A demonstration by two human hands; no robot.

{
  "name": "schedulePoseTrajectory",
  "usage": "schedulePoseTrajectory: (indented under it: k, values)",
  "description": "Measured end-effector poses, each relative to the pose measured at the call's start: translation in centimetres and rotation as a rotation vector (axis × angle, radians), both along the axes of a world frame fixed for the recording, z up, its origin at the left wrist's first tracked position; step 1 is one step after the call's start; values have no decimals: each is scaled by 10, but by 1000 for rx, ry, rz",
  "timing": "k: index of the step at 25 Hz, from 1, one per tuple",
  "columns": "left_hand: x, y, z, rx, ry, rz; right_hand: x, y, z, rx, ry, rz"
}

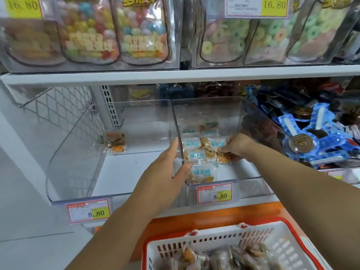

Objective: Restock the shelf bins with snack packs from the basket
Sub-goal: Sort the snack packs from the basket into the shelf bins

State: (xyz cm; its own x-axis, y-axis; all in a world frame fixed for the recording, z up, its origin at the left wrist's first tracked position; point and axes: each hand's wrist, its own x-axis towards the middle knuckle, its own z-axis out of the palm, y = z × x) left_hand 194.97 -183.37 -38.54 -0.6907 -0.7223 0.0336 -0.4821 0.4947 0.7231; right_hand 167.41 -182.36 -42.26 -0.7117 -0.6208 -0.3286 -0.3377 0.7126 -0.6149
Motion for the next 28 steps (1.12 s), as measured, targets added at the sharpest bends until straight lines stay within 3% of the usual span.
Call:
schedulePoseTrajectory:
  k: [5,7,10,12,13,15,17,19,22,25,28]
  values:
    - [-2,0,0,9,18,26,7,9,12,101,141,82]
    - [-1,7,-1,-111,7,106,16,25,25,19,291,88]
    - [4,31,-5,-450,255,202,48,73,41,-588,394,-56]
    - [5,54,-16,-523,372,140,80,120,32,-946,431,-111]
    - [4,65,-26,-514,357,65,93,142,16,-1007,427,-127]
    - [3,91,-55,-460,232,-100,108,179,-28,-855,372,-139]
    - [5,116,-96,-327,41,-227,111,209,-81,-447,195,-78]
    - [12,136,-141,-185,-198,-316,116,236,-123,-83,-31,67]
    - [31,160,-195,-34,-429,-375,138,267,-147,343,-170,382]
    - [47,180,-227,76,-542,-361,163,278,-152,524,-235,520]
    - [48,191,-233,40,-580,-348,170,278,-157,624,-112,571]
